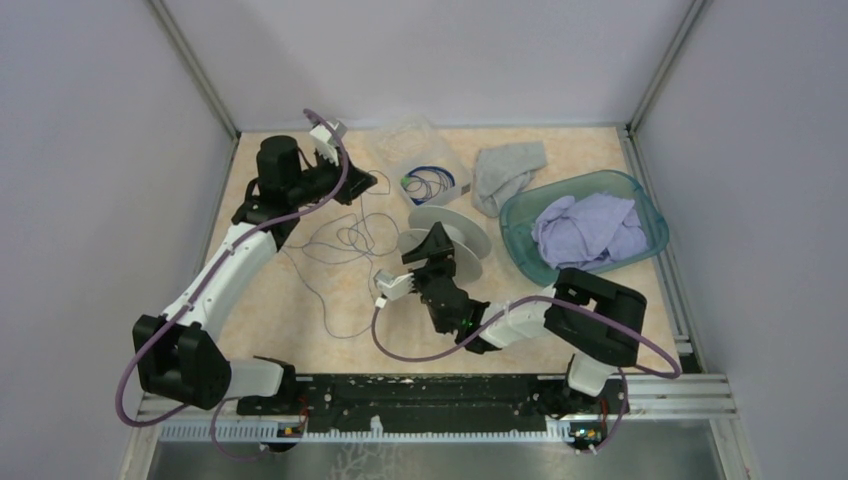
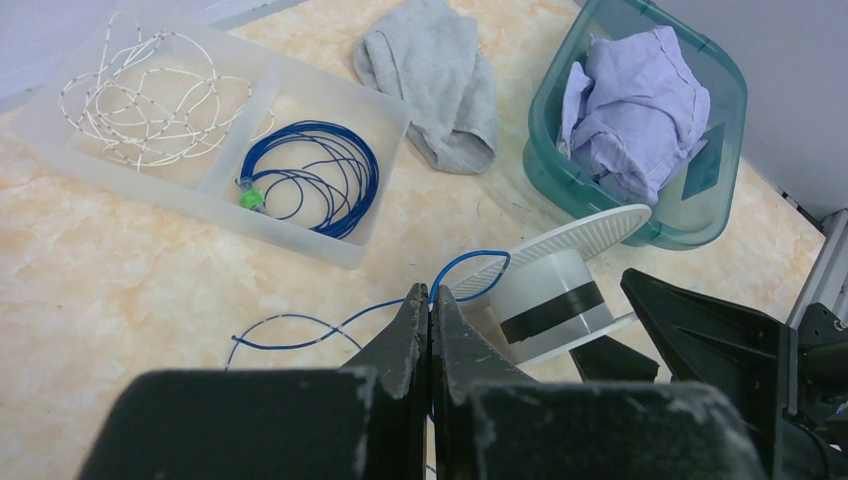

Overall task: Wrap the cables
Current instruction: Place the cable reel at the center of the board, then wrap the cable around the cable reel.

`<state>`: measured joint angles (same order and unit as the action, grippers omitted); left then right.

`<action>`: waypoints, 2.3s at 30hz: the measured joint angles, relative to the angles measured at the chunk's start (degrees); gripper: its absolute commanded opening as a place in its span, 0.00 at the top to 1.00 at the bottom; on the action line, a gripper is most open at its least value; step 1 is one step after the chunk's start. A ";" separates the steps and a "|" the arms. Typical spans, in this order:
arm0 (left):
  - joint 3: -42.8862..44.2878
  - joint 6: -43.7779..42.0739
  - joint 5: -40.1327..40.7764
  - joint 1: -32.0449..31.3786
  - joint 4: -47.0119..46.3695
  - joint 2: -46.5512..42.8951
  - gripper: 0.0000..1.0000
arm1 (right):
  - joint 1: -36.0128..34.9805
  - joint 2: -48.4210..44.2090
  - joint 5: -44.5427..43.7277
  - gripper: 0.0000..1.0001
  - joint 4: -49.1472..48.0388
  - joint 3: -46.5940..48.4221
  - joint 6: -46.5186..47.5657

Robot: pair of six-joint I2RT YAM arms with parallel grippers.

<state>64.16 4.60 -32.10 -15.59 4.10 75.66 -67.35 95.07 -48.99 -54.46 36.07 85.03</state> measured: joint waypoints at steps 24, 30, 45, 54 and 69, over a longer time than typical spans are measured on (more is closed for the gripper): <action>0.04 -0.83 -0.02 0.72 0.20 0.00 1.00 | -3.58 -3.93 -1.81 0.01 12.70 1.60 -13.66; 0.52 -1.14 -0.02 0.85 0.39 0.13 1.00 | -5.55 -2.86 -1.99 0.01 10.69 1.60 -13.14; 1.53 -2.21 0.35 1.84 1.29 1.79 1.00 | -7.96 -12.79 6.71 0.01 35.06 12.83 -28.87; 4.11 -2.73 -0.24 4.17 1.57 4.42 1.00 | -5.11 -21.86 19.19 0.12 54.45 21.51 -44.11; 4.39 -4.48 -5.73 5.38 2.19 5.20 1.00 | 27.23 -23.17 47.76 0.28 75.54 30.84 -65.37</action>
<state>68.55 0.12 -37.82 -10.22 6.28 80.86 -40.12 71.90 -1.23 21.08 66.92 19.66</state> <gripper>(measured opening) 0.006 0.727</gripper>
